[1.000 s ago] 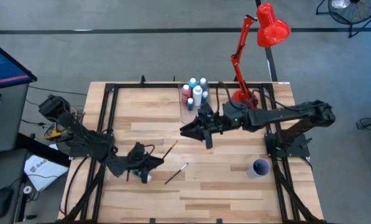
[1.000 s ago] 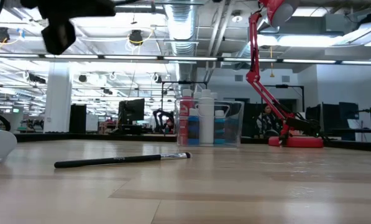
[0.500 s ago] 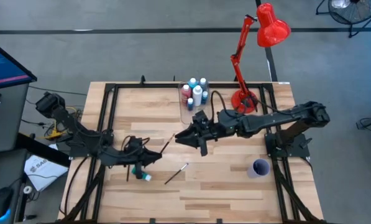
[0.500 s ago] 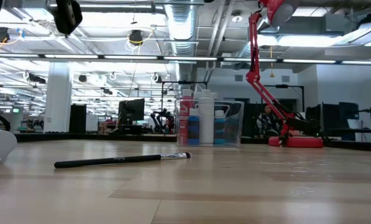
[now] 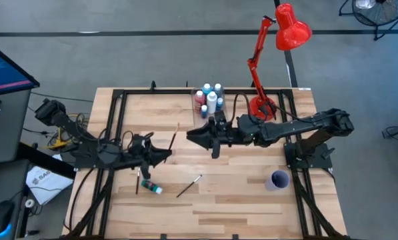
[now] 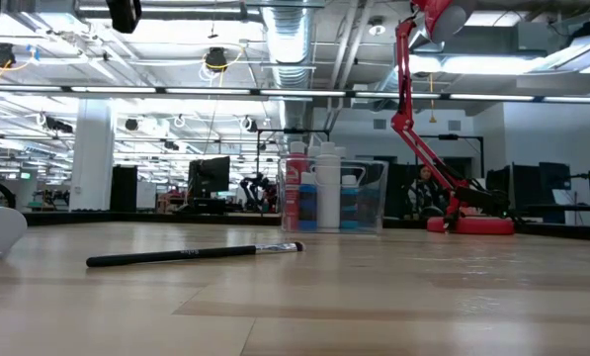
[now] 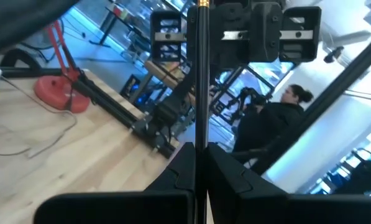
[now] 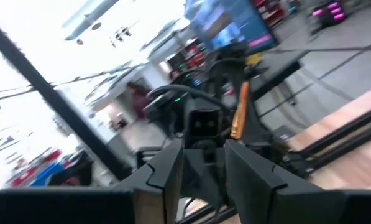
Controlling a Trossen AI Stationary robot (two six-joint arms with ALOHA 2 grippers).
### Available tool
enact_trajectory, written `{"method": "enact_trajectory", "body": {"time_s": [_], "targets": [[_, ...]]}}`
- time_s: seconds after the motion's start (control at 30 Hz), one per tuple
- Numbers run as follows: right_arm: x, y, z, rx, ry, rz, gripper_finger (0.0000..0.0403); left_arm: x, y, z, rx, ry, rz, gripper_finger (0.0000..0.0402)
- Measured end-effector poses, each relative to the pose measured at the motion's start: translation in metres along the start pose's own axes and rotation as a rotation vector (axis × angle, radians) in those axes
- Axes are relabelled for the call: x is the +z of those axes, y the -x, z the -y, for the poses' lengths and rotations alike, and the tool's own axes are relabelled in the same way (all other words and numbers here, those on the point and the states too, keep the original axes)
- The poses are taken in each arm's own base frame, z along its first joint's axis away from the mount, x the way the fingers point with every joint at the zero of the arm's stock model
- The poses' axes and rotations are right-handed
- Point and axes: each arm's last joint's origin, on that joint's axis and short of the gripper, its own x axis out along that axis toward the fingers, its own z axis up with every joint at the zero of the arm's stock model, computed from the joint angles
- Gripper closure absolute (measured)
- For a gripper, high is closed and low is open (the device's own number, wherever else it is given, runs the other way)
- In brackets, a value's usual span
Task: Pick & Place Paint Supplies
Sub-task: Put the gold paintbrush into the purple cup
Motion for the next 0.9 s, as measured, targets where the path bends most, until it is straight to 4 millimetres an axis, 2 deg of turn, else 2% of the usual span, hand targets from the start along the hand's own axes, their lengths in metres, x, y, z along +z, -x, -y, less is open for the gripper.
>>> {"method": "enact_trajectory", "body": {"time_s": [0.23, 0.5, 0.67, 0.8, 0.9], "targets": [[-0.003, 0.001, 0.01, -0.194, -0.09, 0.048, 0.0294, 0.001, -0.005, -0.005, 0.032, 0.008, 0.015, 0.0396], [0.002, 0.0, 0.014, -0.2, -0.097, 0.077, 0.0288, 0.005, -0.011, -0.011, 0.064, 0.07, 0.04, 0.0396], [0.007, -0.001, 0.022, -0.218, -0.144, 0.099, 0.0251, 0.008, -0.024, -0.024, 0.11, 0.106, 0.059, 0.0396], [0.003, -0.008, 0.038, -0.258, -0.184, 0.103, 0.0209, 0.009, -0.038, -0.038, 0.118, 0.111, 0.031, 0.0396], [0.002, -0.014, 0.043, -0.254, -0.25, 0.128, 0.0182, 0.008, -0.04, -0.04, 0.113, 0.107, 0.017, 0.0396]]}}
